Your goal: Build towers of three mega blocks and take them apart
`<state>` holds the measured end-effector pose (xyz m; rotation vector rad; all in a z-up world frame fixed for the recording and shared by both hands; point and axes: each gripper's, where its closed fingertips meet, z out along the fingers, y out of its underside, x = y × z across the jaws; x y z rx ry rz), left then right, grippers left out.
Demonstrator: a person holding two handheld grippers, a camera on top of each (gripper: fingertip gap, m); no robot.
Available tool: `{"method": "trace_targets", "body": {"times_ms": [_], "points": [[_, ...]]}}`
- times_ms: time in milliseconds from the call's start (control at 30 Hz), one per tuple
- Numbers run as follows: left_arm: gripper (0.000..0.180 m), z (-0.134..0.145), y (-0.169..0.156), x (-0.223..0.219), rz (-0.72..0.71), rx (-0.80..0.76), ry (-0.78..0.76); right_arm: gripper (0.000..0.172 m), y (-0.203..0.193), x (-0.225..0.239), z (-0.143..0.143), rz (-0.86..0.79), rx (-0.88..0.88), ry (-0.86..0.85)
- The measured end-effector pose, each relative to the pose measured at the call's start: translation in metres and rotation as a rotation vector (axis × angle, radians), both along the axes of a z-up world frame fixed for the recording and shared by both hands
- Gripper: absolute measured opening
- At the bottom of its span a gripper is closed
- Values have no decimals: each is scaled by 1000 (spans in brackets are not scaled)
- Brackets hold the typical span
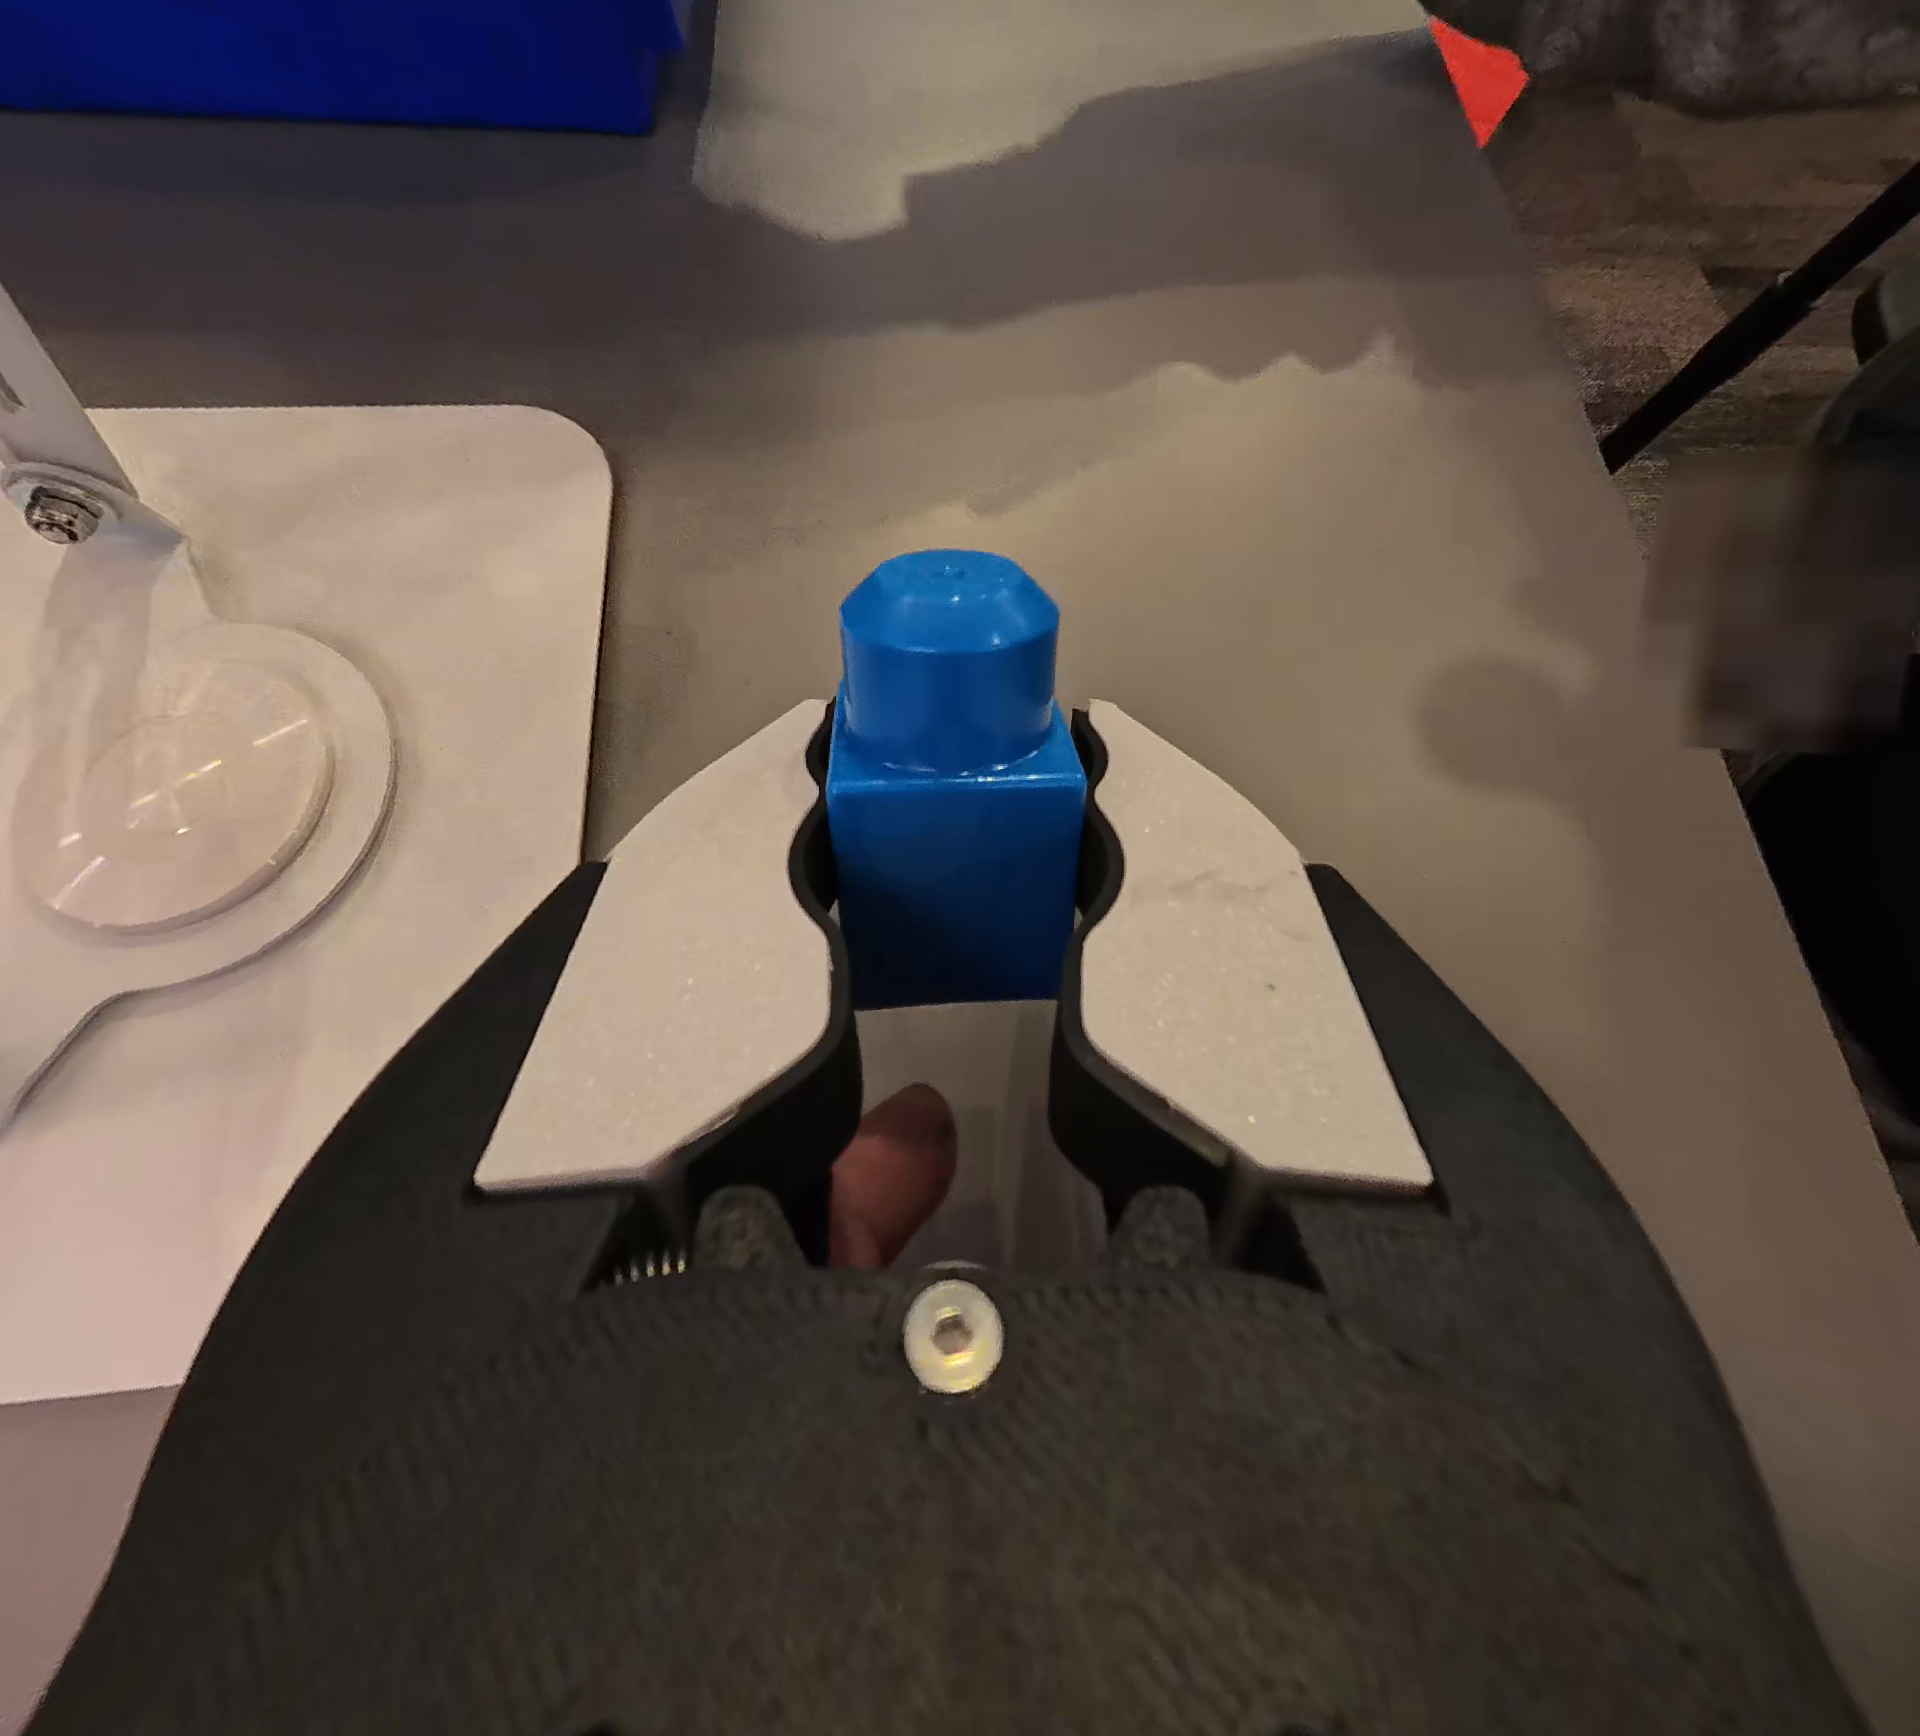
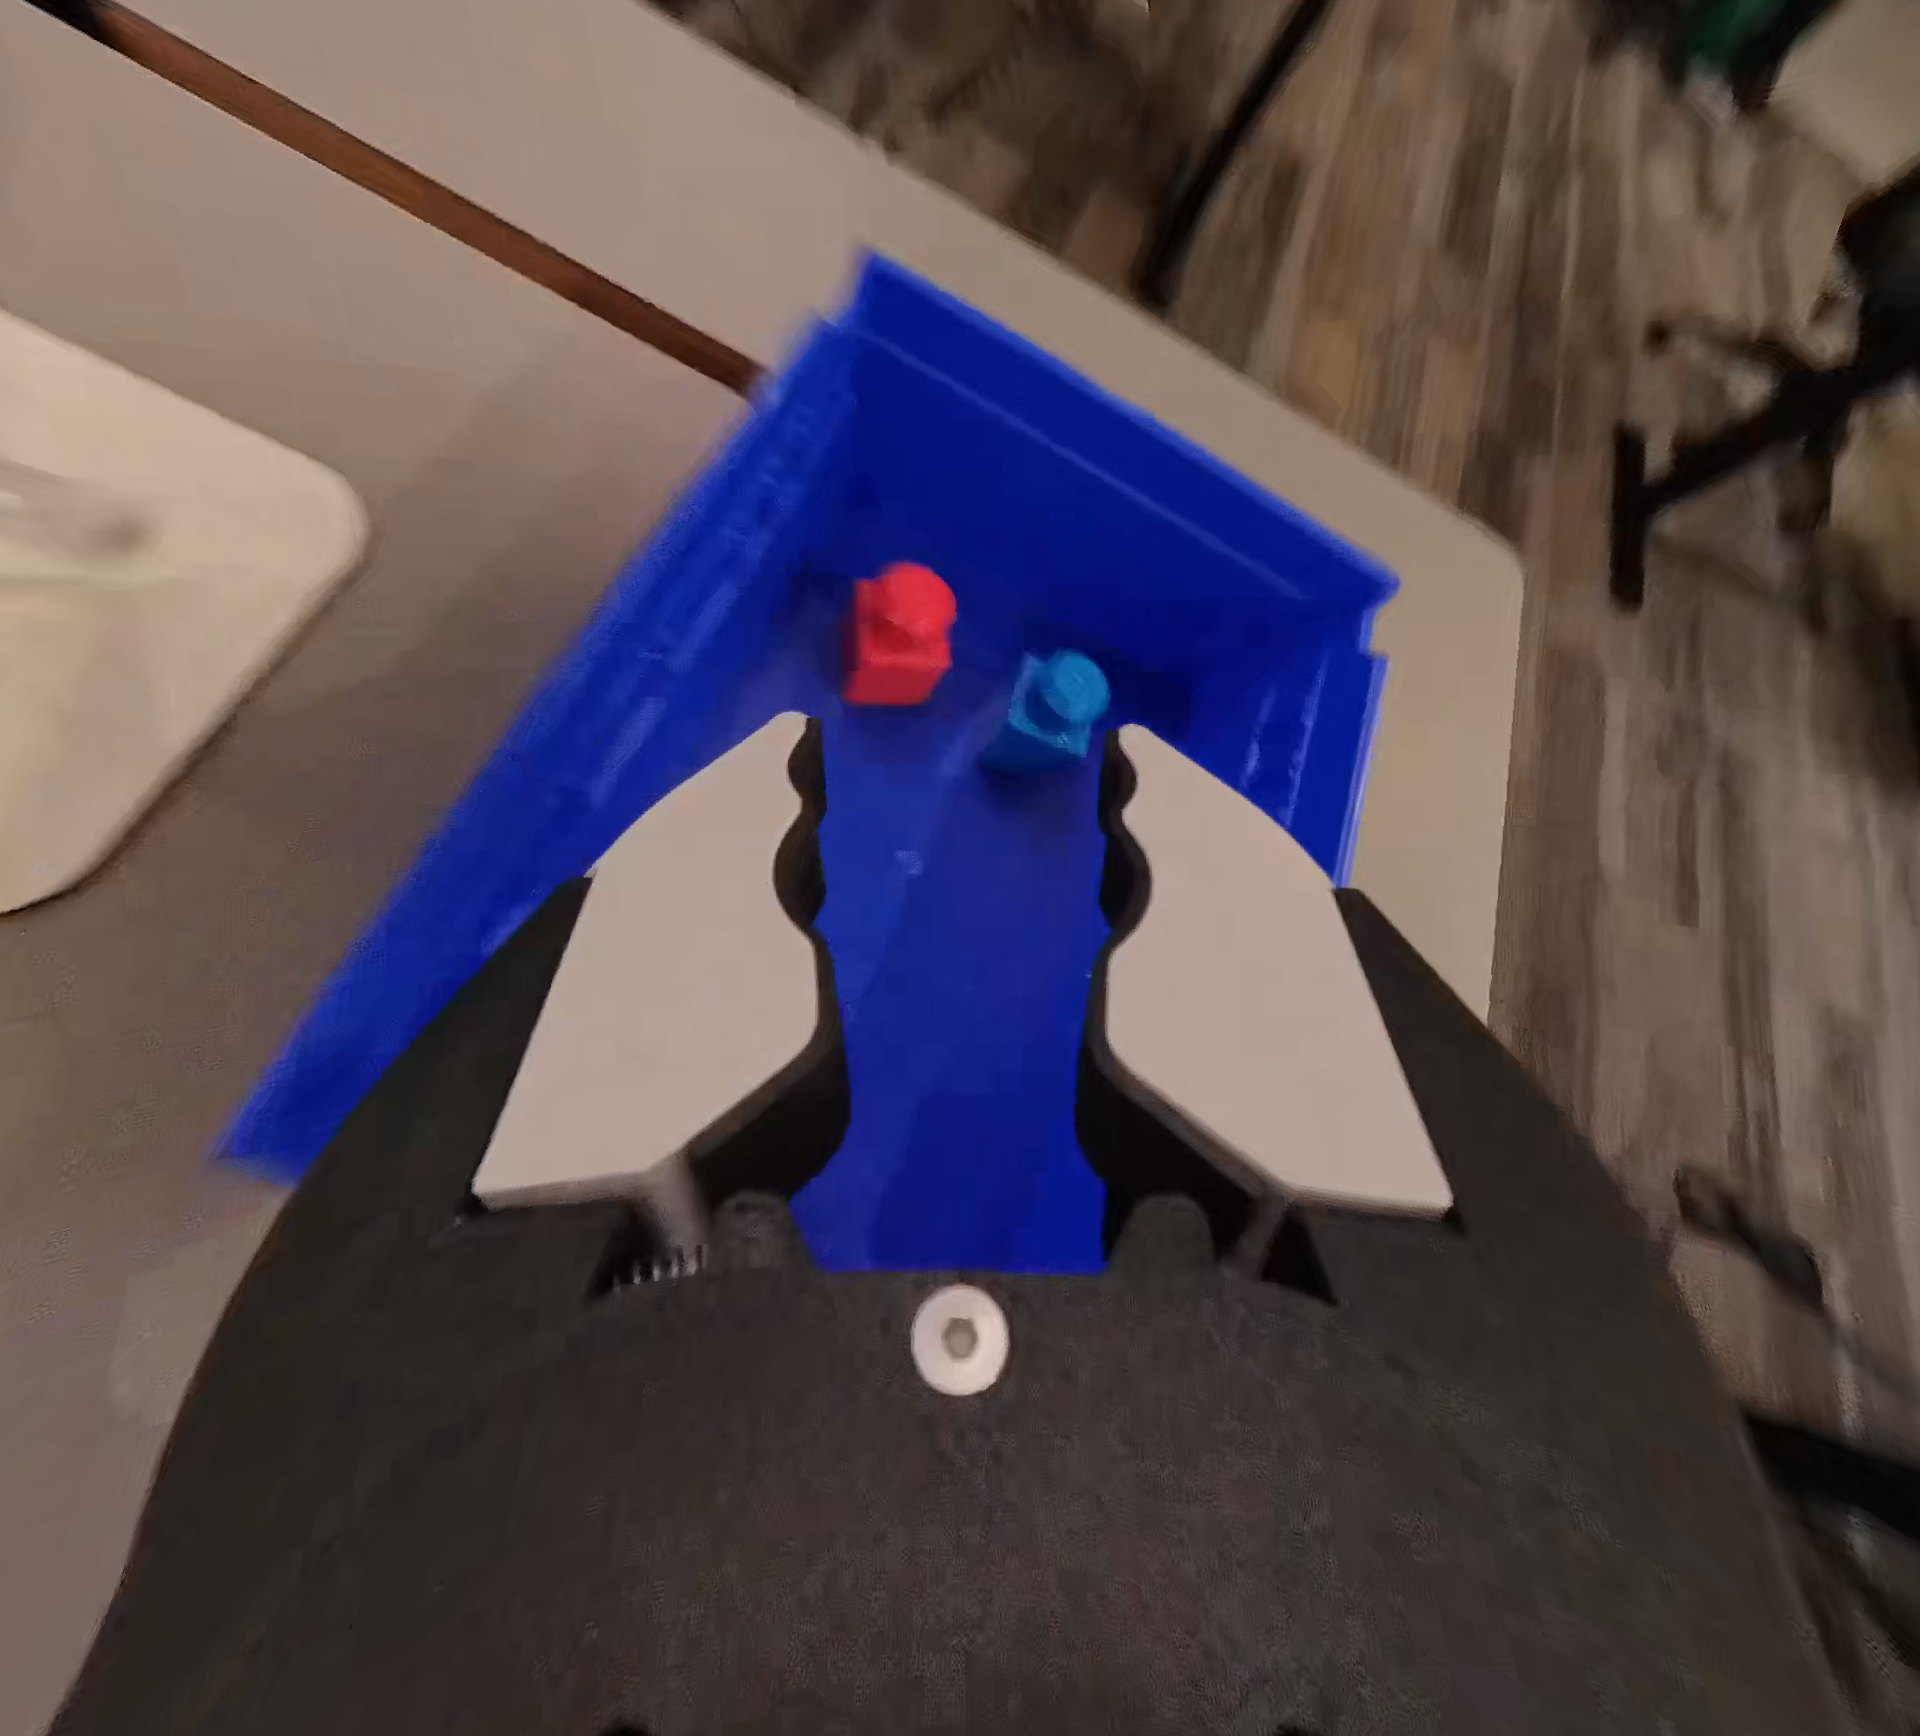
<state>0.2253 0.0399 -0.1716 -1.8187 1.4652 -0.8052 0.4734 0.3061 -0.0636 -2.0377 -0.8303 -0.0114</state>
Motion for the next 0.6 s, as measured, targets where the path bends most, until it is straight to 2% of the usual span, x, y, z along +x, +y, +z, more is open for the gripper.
{"method": "trace_targets", "body": {"times_ms": [133, 333, 500, 600], "points": [[41, 7, 1, 3, 8, 12, -30, 48, -91, -67, 32, 328, 64, 104], [41, 13, -2, 6, -2, 39, -44, 54, -225, -190, 7, 870, 17, 177], [41, 12, -6, 8, -24, 46, -28, 54, -262, -241, -38, 1018, -113, 144], [41, 11, -8, 9, -31, 48, -22, 47, -267, -254, -47, 1063, -124, 130]]}}
